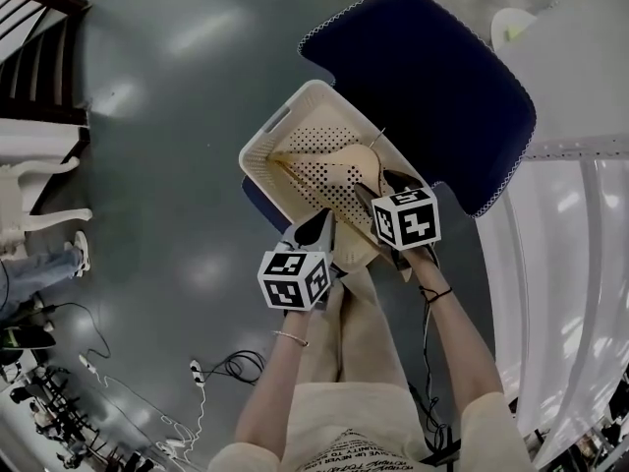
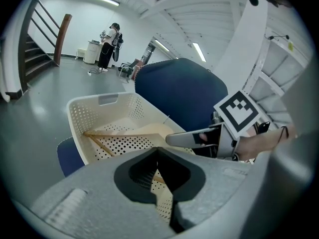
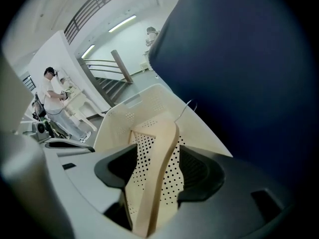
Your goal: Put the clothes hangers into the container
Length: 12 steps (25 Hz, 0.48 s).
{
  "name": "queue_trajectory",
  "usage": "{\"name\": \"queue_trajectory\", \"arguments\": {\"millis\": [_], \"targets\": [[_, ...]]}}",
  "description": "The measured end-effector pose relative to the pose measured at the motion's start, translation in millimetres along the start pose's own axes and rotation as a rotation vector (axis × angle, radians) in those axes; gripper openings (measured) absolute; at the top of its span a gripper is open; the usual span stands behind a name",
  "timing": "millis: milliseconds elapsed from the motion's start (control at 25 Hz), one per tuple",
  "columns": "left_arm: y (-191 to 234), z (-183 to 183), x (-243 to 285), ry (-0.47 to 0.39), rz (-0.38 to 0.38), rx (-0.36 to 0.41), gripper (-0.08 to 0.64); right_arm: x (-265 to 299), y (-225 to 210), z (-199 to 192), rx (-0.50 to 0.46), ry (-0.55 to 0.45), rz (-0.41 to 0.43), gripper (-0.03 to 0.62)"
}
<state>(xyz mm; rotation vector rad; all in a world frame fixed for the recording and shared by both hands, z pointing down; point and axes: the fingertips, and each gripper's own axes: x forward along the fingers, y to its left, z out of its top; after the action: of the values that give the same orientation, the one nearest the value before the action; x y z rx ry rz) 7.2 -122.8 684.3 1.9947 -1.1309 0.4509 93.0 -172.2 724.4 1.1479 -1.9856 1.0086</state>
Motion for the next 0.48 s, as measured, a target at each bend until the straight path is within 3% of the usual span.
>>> {"name": "queue_trajectory", "arguments": {"millis": [360, 480], "targets": [[-5.4, 2.3, -0.4, -0.001, -0.016, 0.018, 0.021, -17.3, -9.2, 9.2, 0.019, -0.102, -0.055, 0.254], [-9.3, 10.2, -6.7, -0.02, -0.03, 0.028, 0.021, -33.5, -5.4, 18.1, -0.002, -0.172, -0.055, 0.156]]}}
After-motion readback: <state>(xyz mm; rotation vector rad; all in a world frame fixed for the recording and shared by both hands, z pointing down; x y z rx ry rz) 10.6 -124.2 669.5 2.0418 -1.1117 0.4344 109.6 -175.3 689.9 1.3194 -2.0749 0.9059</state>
